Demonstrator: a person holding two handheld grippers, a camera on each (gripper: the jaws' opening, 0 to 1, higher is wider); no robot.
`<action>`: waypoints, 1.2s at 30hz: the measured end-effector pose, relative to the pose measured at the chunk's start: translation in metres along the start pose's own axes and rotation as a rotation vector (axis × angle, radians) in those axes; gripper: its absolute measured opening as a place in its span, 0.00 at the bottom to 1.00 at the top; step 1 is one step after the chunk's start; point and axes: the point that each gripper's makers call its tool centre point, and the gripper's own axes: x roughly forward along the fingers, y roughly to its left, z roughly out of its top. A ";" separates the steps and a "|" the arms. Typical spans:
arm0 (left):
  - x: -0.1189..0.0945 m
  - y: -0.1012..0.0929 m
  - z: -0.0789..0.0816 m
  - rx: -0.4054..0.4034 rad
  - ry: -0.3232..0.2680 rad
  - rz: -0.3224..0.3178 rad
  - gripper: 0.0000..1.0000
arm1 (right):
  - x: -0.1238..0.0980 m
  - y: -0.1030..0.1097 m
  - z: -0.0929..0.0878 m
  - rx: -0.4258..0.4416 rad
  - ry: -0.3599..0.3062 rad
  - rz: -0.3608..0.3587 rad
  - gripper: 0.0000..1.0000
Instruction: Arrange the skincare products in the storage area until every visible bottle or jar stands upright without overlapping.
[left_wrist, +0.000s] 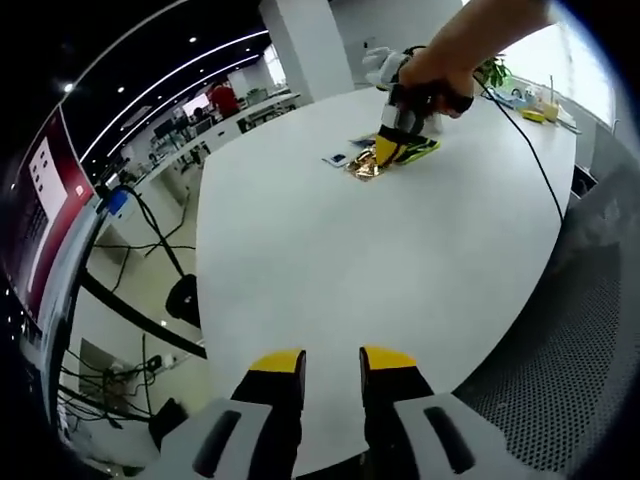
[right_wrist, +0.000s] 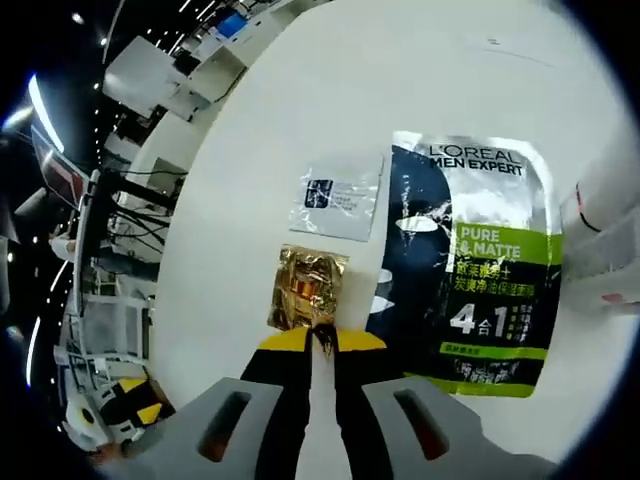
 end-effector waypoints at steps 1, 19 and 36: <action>0.000 0.000 0.000 0.006 0.002 0.002 0.22 | -0.001 0.002 -0.002 0.002 0.000 -0.003 0.07; 0.001 0.000 -0.002 0.047 0.017 0.003 0.22 | -0.012 -0.007 0.014 -0.112 -0.077 -0.110 0.14; 0.002 0.001 -0.006 0.053 0.032 0.003 0.21 | 0.016 0.031 0.028 -1.026 0.143 -0.103 0.20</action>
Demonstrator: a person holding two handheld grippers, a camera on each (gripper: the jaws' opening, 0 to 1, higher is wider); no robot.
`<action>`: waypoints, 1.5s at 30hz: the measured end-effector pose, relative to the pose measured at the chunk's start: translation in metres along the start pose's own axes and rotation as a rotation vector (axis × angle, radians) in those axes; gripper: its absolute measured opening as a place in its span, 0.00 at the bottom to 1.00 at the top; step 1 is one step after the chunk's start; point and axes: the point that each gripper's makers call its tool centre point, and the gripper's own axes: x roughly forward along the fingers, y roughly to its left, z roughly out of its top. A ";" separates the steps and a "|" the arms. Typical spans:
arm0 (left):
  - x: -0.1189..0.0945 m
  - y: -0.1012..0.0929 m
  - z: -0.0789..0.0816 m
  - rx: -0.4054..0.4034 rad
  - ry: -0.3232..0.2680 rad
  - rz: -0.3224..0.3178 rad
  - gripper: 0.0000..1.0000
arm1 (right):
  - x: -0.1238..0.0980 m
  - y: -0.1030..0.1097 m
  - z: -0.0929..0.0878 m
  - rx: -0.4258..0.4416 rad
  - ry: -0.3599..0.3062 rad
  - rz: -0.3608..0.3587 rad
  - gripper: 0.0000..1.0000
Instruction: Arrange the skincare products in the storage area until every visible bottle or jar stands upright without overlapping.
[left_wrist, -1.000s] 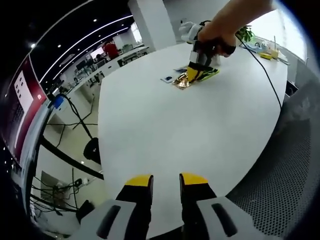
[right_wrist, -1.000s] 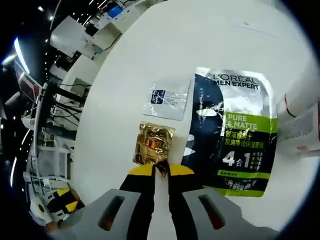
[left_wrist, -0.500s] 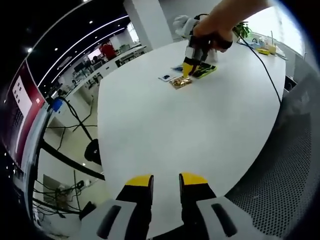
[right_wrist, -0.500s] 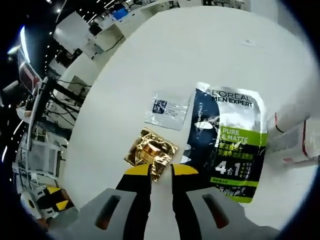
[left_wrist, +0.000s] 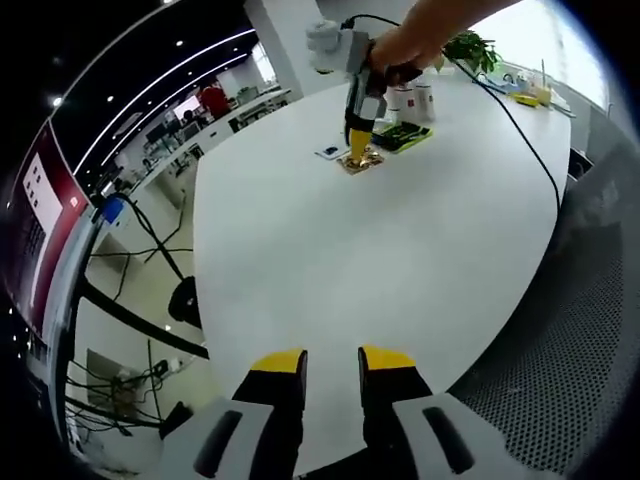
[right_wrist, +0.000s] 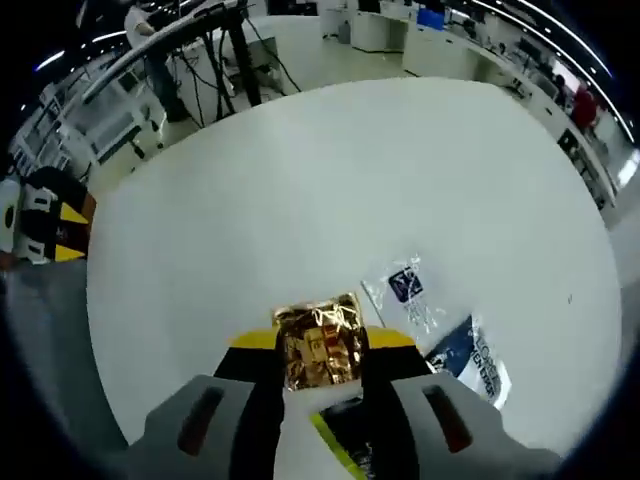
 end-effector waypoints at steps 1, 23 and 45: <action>0.000 0.000 0.000 -0.001 0.000 0.001 0.21 | 0.001 0.002 0.001 -0.014 0.007 0.018 0.19; -0.001 0.000 -0.001 0.001 0.006 0.003 0.21 | 0.008 0.005 -0.027 -0.315 0.194 0.147 0.18; -0.002 0.001 0.000 0.005 0.005 0.008 0.21 | 0.008 0.001 -0.025 -0.605 0.264 0.196 0.21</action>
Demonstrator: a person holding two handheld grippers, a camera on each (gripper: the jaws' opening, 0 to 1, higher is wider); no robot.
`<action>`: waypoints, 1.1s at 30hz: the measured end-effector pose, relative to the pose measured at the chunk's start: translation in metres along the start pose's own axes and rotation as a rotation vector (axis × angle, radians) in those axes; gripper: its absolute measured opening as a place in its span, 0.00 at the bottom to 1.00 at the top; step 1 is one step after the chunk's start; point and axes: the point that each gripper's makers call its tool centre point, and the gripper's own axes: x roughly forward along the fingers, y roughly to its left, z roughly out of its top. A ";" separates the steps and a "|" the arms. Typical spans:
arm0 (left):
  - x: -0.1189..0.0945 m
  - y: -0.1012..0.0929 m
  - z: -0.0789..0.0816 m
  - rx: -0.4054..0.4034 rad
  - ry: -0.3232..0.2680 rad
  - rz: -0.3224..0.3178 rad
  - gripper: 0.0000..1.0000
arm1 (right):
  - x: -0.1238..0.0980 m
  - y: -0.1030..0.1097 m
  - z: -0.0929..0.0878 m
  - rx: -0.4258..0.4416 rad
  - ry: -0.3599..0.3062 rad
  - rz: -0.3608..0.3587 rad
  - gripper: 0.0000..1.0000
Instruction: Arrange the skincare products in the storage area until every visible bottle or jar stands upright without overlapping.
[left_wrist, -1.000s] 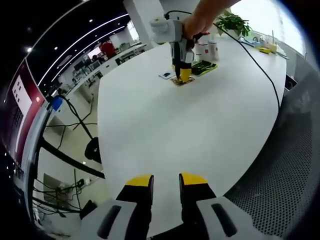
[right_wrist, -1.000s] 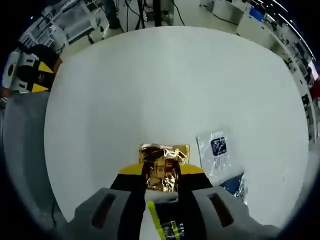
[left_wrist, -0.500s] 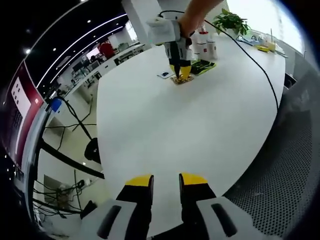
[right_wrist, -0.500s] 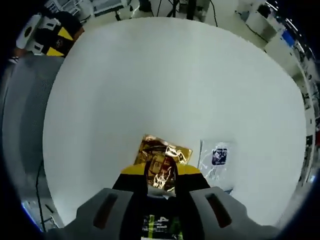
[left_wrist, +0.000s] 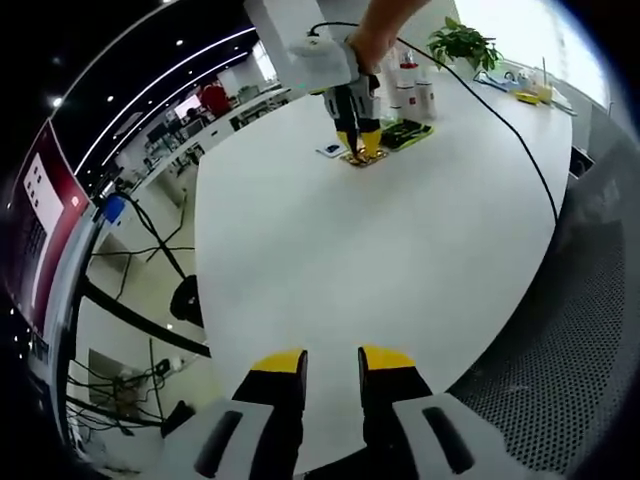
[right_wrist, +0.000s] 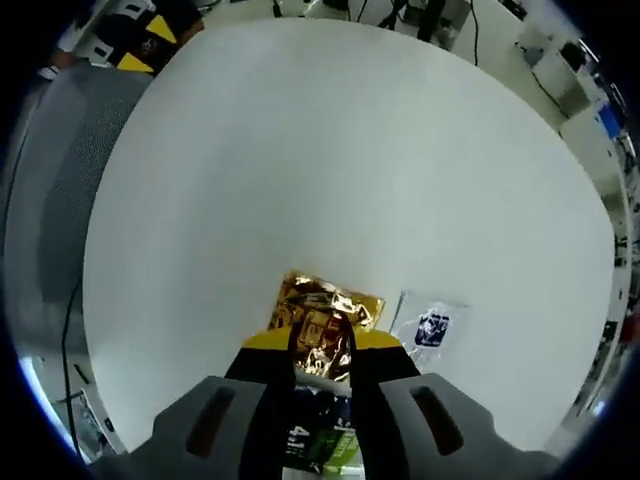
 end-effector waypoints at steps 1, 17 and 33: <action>0.000 0.000 0.000 0.002 0.001 0.001 0.21 | -0.002 -0.004 0.000 -0.031 -0.003 -0.029 0.25; -0.001 -0.001 0.007 -0.002 -0.035 -0.001 0.21 | -0.093 0.005 0.050 0.185 -0.368 -0.184 0.28; -0.002 -0.017 0.027 0.029 -0.126 -0.065 0.23 | -0.245 0.046 0.075 0.566 -0.939 -0.508 0.54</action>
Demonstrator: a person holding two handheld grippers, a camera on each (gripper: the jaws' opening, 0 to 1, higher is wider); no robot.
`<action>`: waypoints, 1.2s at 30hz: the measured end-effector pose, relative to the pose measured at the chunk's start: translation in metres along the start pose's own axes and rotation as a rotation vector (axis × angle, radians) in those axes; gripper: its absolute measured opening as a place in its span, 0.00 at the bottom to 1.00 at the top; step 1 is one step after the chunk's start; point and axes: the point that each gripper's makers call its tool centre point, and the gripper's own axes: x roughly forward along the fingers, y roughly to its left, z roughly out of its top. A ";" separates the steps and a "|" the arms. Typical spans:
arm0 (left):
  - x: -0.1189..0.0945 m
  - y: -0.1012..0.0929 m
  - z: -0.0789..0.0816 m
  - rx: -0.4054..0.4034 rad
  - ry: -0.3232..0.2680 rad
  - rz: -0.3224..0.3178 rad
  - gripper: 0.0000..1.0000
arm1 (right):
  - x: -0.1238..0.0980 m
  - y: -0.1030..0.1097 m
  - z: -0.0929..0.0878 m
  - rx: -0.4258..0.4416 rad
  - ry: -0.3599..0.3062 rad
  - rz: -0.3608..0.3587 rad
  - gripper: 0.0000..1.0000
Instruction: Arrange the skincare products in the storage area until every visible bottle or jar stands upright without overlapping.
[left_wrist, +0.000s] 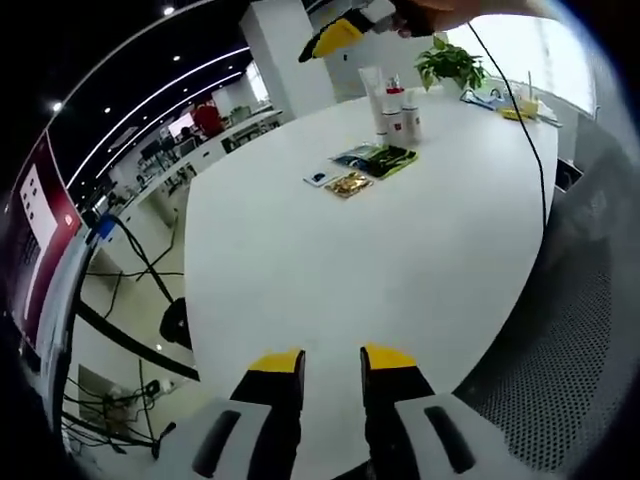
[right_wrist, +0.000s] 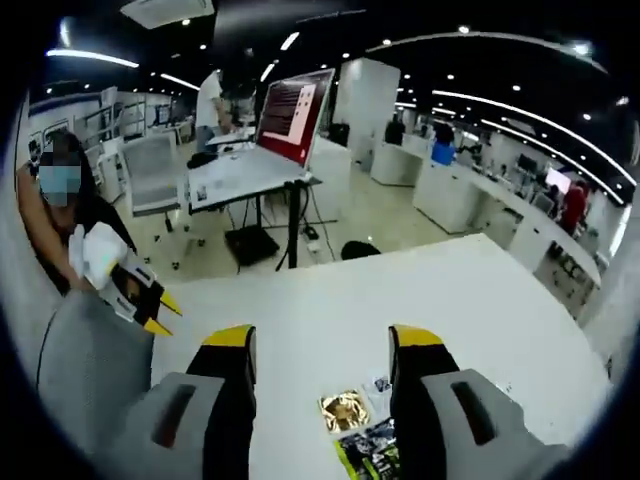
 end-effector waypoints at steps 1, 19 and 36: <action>0.000 -0.001 0.003 0.006 -0.012 -0.002 0.23 | -0.006 0.000 0.008 0.021 -0.036 -0.012 0.55; -0.025 -0.017 0.053 -0.026 -0.251 -0.085 0.31 | -0.117 0.017 0.034 0.325 -0.352 -0.266 0.81; -0.085 -0.015 0.137 -0.404 -0.652 -0.230 0.85 | -0.160 0.063 -0.022 0.439 -0.430 -0.347 0.97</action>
